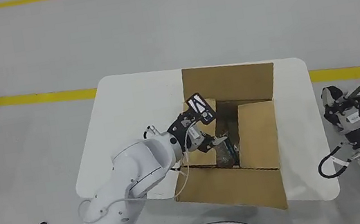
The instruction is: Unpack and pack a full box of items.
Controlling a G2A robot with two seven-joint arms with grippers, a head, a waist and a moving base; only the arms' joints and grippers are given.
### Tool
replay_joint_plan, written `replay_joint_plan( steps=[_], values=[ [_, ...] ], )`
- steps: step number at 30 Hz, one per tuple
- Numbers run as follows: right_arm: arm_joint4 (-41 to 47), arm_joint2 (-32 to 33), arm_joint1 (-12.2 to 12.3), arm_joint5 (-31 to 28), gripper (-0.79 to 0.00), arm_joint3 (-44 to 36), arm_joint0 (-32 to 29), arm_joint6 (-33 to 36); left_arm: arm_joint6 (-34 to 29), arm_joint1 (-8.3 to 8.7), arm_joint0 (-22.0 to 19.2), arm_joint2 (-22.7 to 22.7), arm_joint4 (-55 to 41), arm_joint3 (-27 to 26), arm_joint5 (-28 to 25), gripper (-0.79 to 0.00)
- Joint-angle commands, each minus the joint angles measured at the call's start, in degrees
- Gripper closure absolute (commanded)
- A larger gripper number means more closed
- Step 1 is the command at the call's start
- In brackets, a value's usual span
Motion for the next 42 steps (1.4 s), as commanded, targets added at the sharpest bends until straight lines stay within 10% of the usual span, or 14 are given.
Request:
replay_joint_plan(
  steps=[1, 19, 33, 42],
  values=[
    [0.1, -0.1, 0.0, 0.2, 0.000, 0.1, 0.0, -0.5, 0.0, 0.00, 0.0, 0.0, 0.0, 0.0, 0.0, -0.785],
    [0.1, -0.1, 0.0, 0.2, 0.000, 0.1, 0.0, -0.5, -2.1, 5.64, 12.2, -13.1, -10.1, -12.9, -33.7, -0.785],
    [0.1, -0.1, 0.0, 0.2, 0.000, 0.1, 0.0, -0.5, -0.6, 5.97, 12.8, -12.0, -9.9, -14.7, -33.7, -0.785],
    [0.1, -0.1, 0.0, 0.2, 0.000, 0.1, 0.0, -0.5, -2.2, 12.24, 16.9, -8.4, -4.9, -20.3, -33.7, -0.785]
  ],
)
